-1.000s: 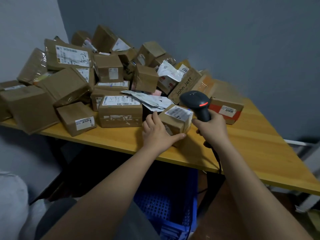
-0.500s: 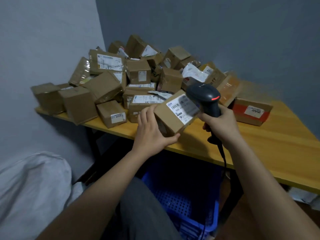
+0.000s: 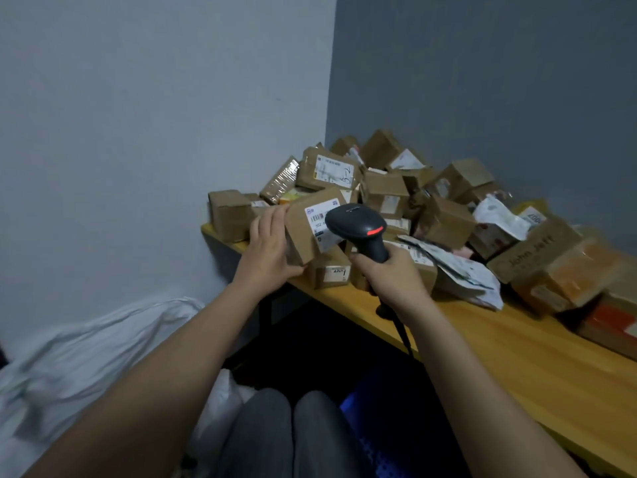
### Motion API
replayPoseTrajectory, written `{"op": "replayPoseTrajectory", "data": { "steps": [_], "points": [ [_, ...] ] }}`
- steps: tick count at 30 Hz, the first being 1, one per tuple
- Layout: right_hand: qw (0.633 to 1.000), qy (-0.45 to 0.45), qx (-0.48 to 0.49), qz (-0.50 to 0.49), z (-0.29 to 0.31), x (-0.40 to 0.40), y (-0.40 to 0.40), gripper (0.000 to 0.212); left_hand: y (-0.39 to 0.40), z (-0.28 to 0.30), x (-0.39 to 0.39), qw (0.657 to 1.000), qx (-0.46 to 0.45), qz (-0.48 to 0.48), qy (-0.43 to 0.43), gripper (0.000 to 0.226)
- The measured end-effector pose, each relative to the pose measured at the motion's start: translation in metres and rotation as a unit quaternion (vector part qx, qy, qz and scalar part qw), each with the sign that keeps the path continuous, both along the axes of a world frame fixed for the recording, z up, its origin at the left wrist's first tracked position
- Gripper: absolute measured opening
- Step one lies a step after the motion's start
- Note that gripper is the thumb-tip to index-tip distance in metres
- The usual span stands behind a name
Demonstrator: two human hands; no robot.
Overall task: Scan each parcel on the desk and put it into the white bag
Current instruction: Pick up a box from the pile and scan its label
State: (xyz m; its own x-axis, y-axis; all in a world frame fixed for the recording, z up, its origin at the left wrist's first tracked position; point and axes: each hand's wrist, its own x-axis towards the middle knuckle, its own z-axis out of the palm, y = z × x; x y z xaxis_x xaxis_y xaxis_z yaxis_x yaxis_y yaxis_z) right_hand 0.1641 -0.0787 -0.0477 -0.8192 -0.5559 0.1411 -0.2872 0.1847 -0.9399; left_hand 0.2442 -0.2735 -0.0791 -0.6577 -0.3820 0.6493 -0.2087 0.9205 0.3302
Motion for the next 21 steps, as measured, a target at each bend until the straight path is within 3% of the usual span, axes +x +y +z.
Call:
{"op": "replayPoseTrajectory", "data": {
  "steps": [5, 14, 21],
  "points": [
    [0.998, 0.015, 0.068, 0.004, 0.001, -0.005, -0.020, 0.013, -0.017, 0.000, -0.003, 1.000, -0.002, -0.008, 0.015, 0.109],
    [1.000, 0.006, 0.000, 0.026, -0.010, -0.005, -0.023, 0.015, -0.027, -0.010, -0.001, 0.999, 0.018, 0.002, 0.043, 0.110],
    [0.989, 0.105, 0.035, 0.100, -0.037, 0.019, -0.081, 0.020, -0.064, -0.048, 0.053, 0.982, 0.098, 0.117, 0.109, 0.109]
  ]
}}
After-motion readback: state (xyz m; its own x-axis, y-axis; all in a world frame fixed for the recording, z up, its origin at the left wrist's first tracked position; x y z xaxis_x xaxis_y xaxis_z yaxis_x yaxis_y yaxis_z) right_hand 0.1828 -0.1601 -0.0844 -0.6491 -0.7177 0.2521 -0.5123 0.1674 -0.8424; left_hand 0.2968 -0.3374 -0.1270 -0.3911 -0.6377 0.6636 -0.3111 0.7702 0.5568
